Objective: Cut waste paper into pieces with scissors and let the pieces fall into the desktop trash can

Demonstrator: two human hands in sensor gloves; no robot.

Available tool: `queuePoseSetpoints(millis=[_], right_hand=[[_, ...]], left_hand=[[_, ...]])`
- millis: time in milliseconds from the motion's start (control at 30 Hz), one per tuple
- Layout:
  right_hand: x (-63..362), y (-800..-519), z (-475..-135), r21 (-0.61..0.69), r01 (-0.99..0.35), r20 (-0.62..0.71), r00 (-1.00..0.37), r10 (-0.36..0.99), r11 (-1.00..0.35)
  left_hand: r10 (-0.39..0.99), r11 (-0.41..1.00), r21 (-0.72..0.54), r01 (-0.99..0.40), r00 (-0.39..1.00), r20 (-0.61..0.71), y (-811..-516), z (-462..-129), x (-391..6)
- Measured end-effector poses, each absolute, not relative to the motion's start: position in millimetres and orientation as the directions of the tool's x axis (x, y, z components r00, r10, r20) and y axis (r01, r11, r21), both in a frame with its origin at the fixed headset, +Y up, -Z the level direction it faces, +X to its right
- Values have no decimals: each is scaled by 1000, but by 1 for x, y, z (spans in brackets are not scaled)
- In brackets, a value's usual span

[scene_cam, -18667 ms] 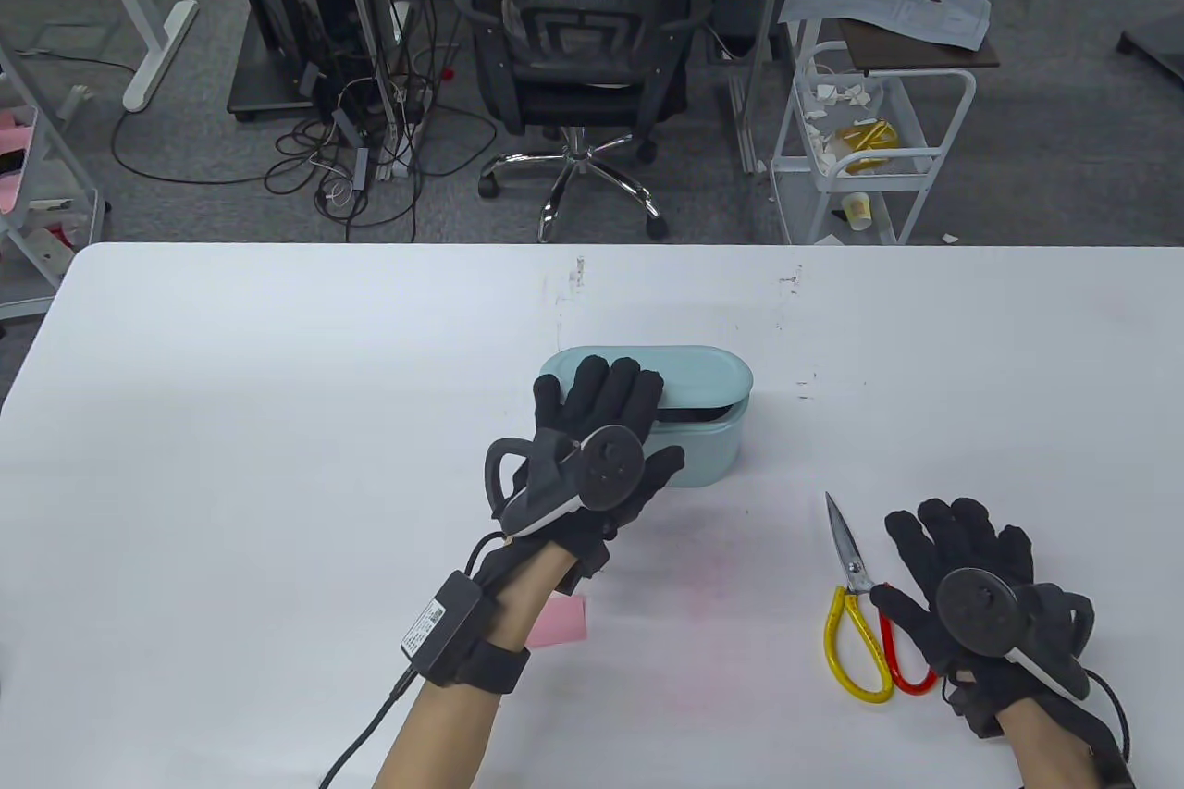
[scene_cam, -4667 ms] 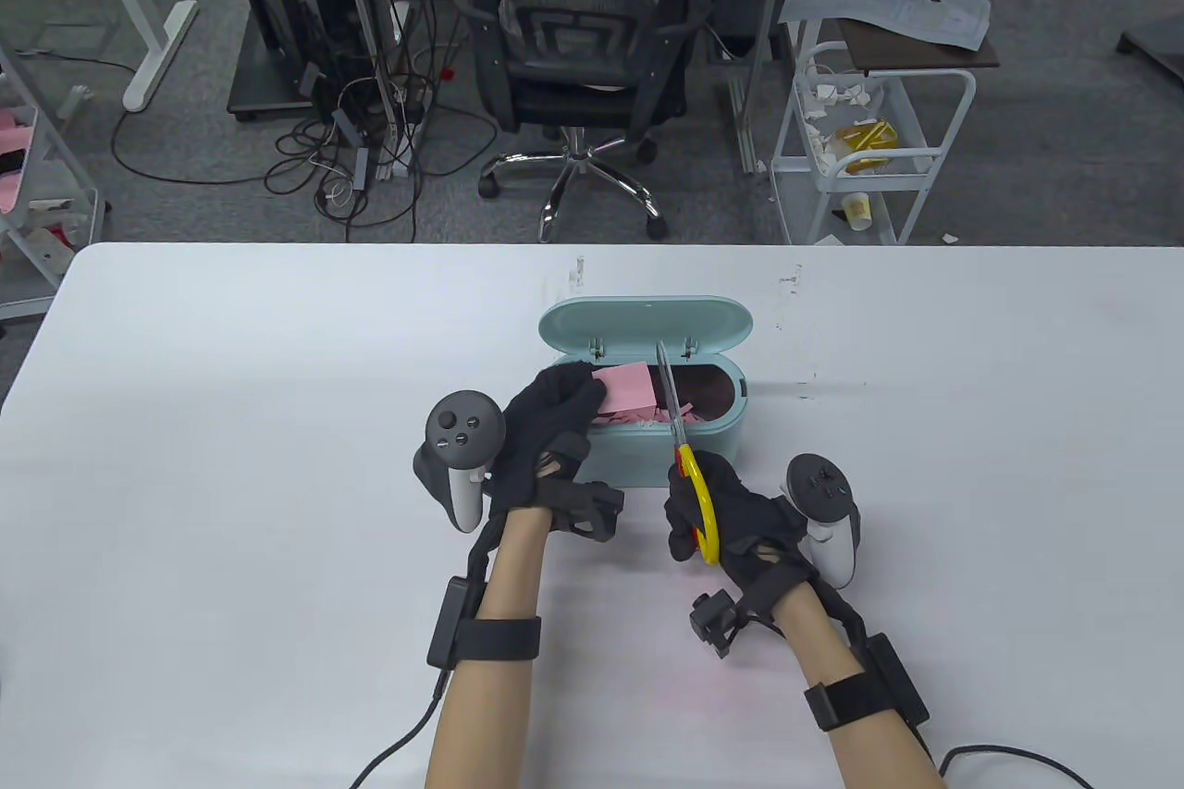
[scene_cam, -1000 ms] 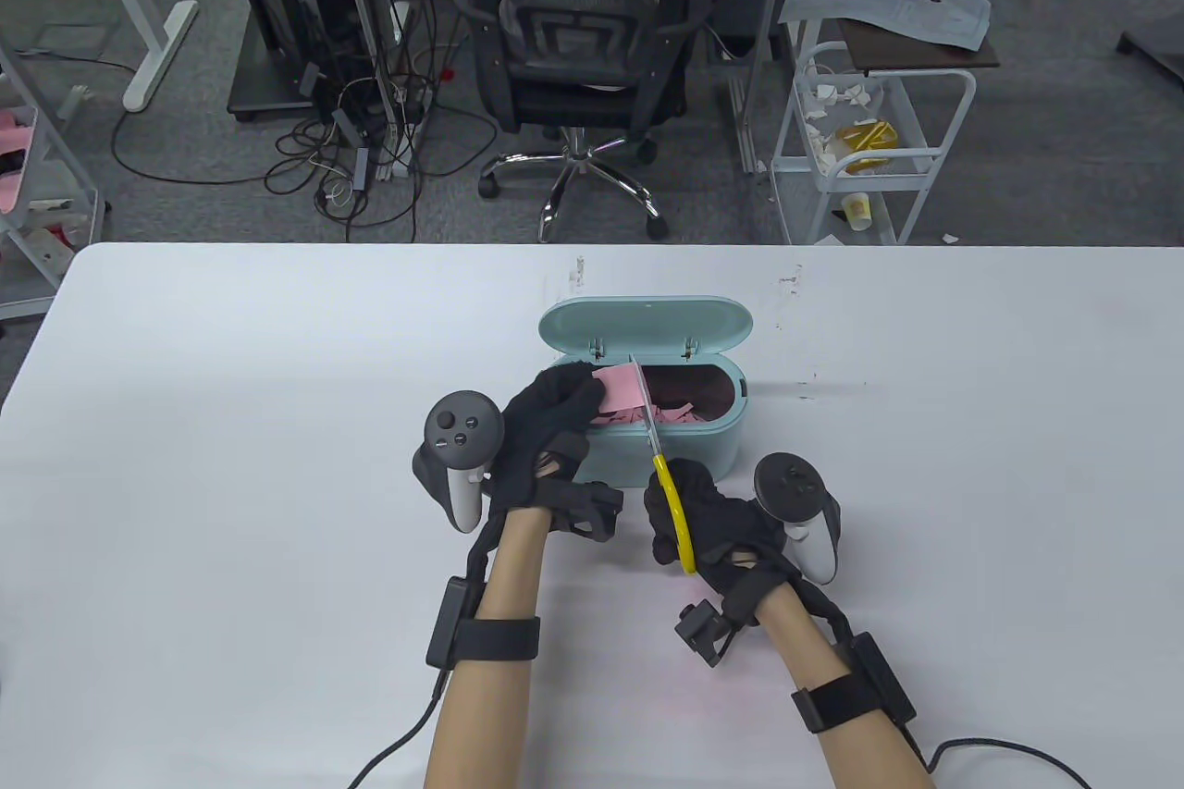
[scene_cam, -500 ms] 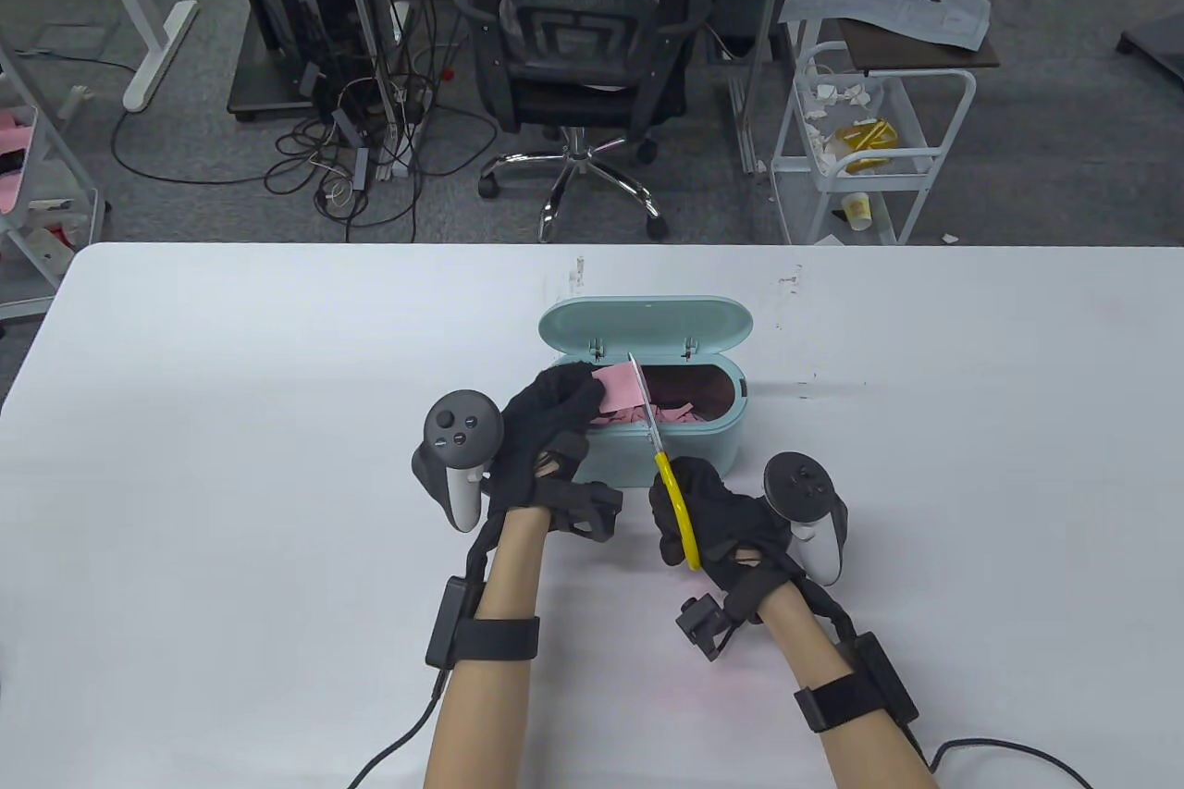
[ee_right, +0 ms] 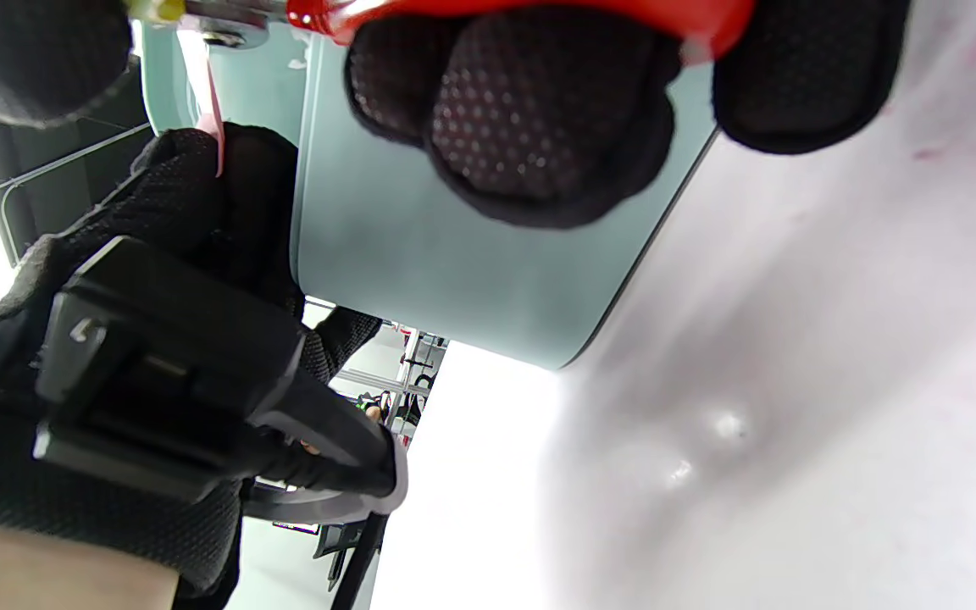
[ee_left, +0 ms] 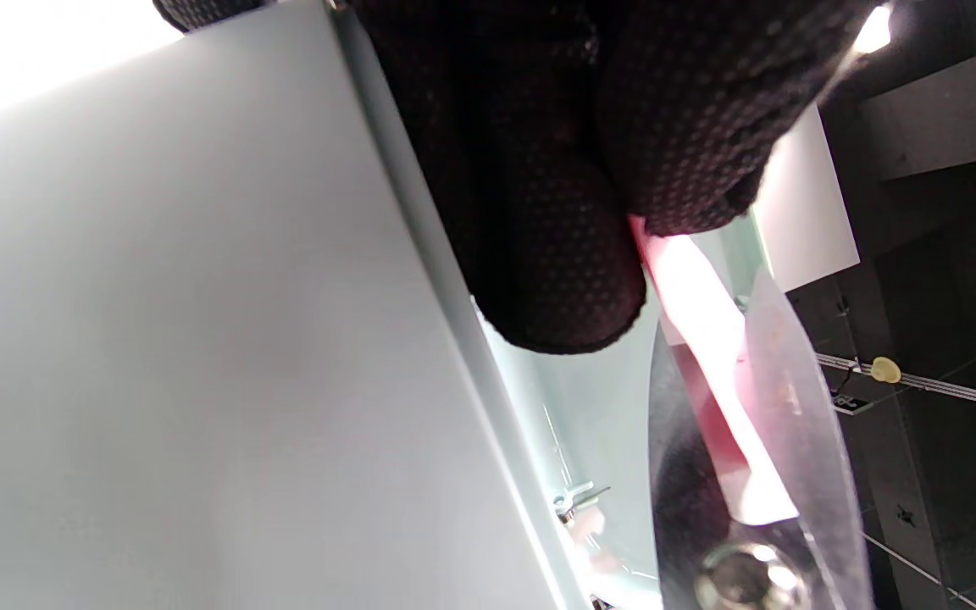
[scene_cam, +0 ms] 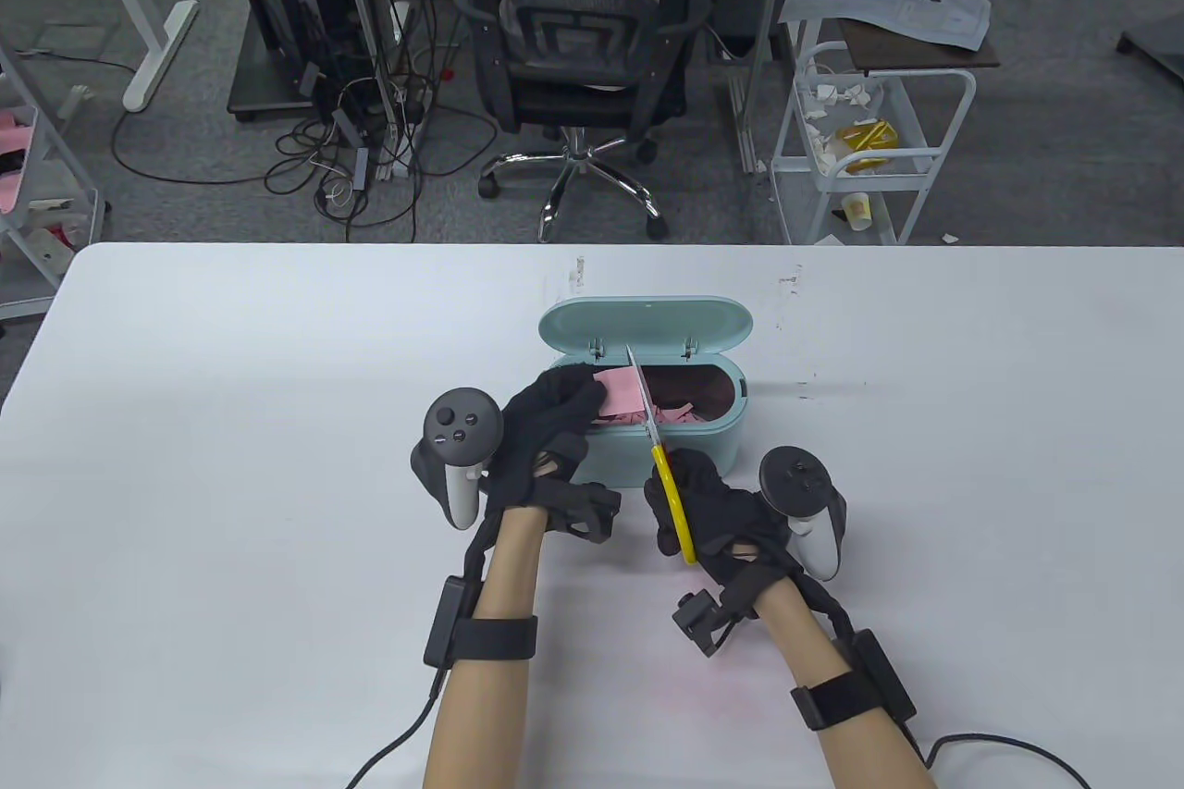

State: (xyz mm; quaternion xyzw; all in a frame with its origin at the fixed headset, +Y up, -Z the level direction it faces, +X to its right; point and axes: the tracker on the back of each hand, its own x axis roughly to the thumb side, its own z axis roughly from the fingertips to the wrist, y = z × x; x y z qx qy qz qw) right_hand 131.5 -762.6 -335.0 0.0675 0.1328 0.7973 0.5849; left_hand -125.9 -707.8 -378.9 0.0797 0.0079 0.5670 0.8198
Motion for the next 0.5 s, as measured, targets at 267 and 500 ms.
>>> queuePoseSetpoints(millis=[267, 500], right_hand=[[132, -764, -334, 283, -921, -52, -292, 955, -266], [133, -762, -334, 236, -937, -61, -281, 958, -259]], left_hand=[[929, 349, 144, -926, 362, 78, -708, -378, -126], [929, 349, 145, -926, 362, 78, -708, -378, -126]])
